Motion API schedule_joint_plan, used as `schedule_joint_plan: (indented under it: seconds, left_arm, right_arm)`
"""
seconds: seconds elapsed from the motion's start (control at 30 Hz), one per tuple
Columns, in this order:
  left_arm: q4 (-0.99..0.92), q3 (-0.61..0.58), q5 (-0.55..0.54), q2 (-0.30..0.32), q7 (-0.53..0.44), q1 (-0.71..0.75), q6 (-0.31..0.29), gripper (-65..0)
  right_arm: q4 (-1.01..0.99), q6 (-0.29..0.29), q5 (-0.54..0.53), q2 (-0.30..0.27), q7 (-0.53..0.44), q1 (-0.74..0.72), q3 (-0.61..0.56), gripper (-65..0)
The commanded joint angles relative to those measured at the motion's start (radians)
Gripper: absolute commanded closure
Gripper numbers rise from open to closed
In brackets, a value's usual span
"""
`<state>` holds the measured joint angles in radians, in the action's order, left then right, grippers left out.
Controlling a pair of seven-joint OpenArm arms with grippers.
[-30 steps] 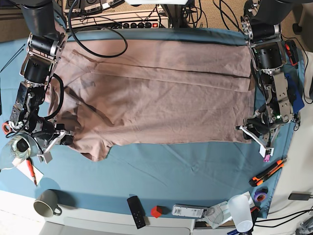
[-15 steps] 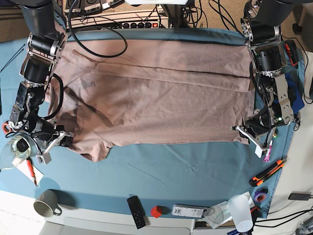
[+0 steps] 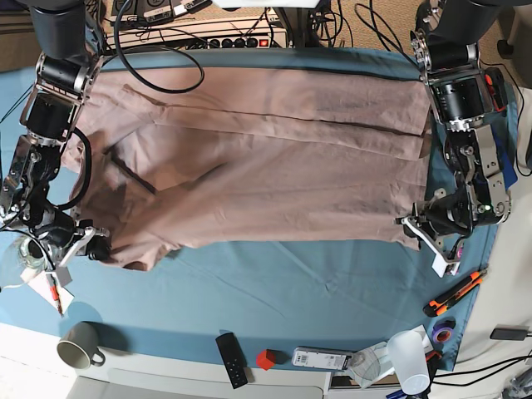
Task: Fold the T-shirt properly
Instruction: 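Lift the hem with both grippers and fold it onto the shoulder edge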
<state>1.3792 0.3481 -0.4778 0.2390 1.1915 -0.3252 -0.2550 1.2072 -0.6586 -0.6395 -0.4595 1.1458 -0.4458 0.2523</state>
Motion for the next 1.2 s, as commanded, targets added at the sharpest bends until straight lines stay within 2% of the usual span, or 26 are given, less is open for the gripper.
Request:
schedule_joint_plan:
  seconds: [0.0,0.33,0.47,0.53,0.73,0.87,1.03,1.17]
  left_arm:
    - [0.023,0.002,-0.024,0.019,0.007,-0.026,0.004,0.0]
    - [0.090,0.003,-0.079,0.074,0.074,0.035,0.001,0.0]
    - [0.168,0.003,-0.129,0.077,0.084,0.102,-0.057,0.0]
    - [0.214,0.006,-0.128,0.077,0.084,0.138,-0.057,0.0]
    - [0.298,0.043,-0.133,0.077,0.068,0.222,-0.057,0.0]
    - [0.311,0.043,-0.172,0.077,0.074,0.253,-0.058,0.0]
    - [0.360,0.043,-0.168,0.076,0.075,0.310,-0.060,0.0]
    - [0.409,0.043,-0.166,0.076,0.071,0.349,-0.060,0.0]
  right_arm:
    - [0.039,0.000,-0.027,-0.020,0.000,-0.021,0.005,0.0]
    - [0.201,0.002,-0.045,-0.020,0.061,0.092,0.005,0.0]
    - [0.267,0.002,-0.045,-0.019,0.066,0.142,0.007,0.0]
    - [0.285,0.002,-0.046,-0.019,0.070,0.162,0.020,0.0]
    - [0.294,0.000,-0.147,-0.019,0.106,0.222,0.162,0.0]
    - [0.295,-0.030,-0.232,-0.020,0.166,0.262,0.265,0.0]
    - [0.313,-0.037,-0.301,-0.019,0.202,0.342,0.334,0.0]
    - [0.393,-0.040,-0.306,-0.019,0.206,0.425,0.366,0.0]
